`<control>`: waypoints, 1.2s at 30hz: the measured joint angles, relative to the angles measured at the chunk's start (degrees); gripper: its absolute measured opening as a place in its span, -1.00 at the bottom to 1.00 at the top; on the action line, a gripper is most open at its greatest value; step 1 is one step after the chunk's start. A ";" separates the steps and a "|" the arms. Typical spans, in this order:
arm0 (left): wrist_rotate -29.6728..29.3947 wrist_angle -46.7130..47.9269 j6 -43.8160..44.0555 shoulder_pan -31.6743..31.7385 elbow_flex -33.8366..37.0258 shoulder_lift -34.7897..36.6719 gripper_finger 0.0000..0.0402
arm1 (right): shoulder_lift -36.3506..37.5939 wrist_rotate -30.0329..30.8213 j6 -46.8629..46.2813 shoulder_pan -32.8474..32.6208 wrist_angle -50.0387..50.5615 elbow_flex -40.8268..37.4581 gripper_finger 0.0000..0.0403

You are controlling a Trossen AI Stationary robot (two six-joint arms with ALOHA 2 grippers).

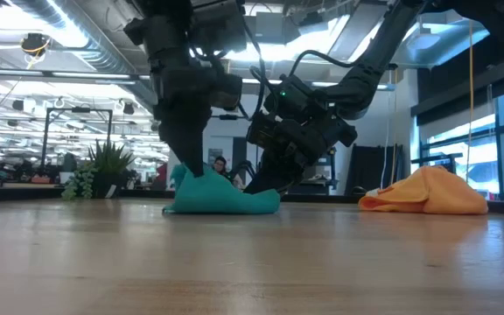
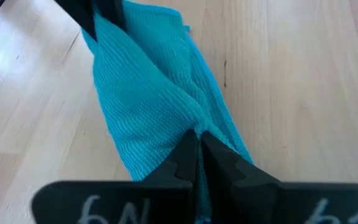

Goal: Roll microfiber towels into tight, uniform cylinder then place into a basket
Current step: Roll the blue microfiber cloth

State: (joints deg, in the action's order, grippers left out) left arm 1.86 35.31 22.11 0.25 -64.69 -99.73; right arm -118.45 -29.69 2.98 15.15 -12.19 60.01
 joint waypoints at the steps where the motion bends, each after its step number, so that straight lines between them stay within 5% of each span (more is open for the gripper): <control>1: -0.45 0.31 0.11 -0.02 0.02 -0.13 -0.91 | 0.00 0.00 0.00 0.00 0.02 -0.02 -0.92; 13: -0.88 0.15 0.24 0.07 0.00 -0.06 -0.52 | 0.00 -0.02 0.02 -0.02 0.02 0.00 -0.92; 36: -2.87 3.07 -1.71 0.78 -0.33 5.70 -0.49 | 0.04 0.15 -5.26 0.01 0.23 0.02 -0.92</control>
State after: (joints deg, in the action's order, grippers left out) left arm -1.01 38.38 20.40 1.03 -65.01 -94.02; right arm -118.41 -29.54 -2.28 15.16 -11.95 60.03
